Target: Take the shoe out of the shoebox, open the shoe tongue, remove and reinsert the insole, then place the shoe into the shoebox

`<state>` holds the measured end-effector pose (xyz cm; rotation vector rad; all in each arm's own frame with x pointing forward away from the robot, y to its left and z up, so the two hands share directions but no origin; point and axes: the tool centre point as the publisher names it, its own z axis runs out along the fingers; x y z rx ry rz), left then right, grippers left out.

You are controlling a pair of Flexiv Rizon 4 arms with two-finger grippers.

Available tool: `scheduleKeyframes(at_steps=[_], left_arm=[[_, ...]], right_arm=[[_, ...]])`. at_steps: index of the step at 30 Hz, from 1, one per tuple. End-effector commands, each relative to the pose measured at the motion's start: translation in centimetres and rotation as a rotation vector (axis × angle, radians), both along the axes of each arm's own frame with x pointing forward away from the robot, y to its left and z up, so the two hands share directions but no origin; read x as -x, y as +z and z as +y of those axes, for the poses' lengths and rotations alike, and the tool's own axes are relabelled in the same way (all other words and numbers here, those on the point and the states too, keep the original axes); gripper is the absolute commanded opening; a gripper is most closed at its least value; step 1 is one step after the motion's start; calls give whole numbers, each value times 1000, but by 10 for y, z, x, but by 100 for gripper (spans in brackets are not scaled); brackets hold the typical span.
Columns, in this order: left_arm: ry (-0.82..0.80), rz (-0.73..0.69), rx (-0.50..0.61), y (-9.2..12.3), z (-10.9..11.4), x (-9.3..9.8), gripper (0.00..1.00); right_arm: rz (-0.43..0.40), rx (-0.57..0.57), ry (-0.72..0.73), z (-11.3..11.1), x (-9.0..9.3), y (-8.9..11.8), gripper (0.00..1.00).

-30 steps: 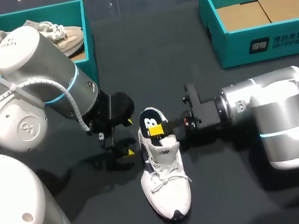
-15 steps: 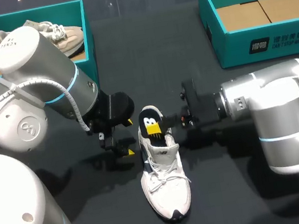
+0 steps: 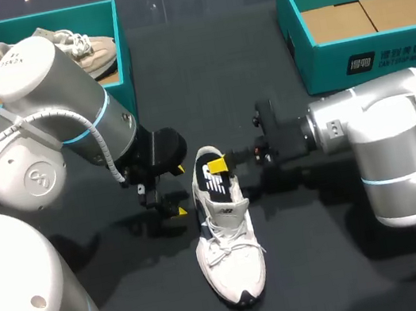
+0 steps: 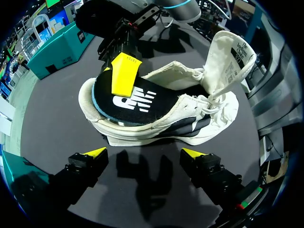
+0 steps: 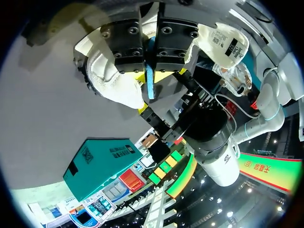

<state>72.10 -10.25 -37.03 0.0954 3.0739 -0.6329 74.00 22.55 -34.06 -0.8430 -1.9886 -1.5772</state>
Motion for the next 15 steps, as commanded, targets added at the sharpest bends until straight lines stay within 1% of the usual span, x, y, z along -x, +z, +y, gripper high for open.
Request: scheduleKeyframes(at_steps=[1,5,8,9,10,11,12,13,15], left_arm=[[0,0,-1,-1,0,0,100],[0,0,-1,-1,0,0,100],[0,0,-1,-1,0,0,100],[0,0,-1,-1,0,0,100],[0,0,-1,-1,0,0,100],[0,0,-1,-1,0,0,100],[0,0,-1,-1,0,0,100],[0,0,-1,-1,0,0,100],[0,0,-1,-1,0,0,100]], right_arm=[[15,7,-15,1,10,-11,0],[28,25,-48,-3,23,-14,0],[10,35,-73,-4,29,-11,0],[-3,38,-76,-5,31,-8,4],[-16,41,-78,-5,32,-6,27],[-29,45,-75,-5,32,-3,41],[-44,53,-70,-5,32,0,45],[-58,61,-67,-5,32,2,46],[-81,68,-52,-3,28,9,45]])
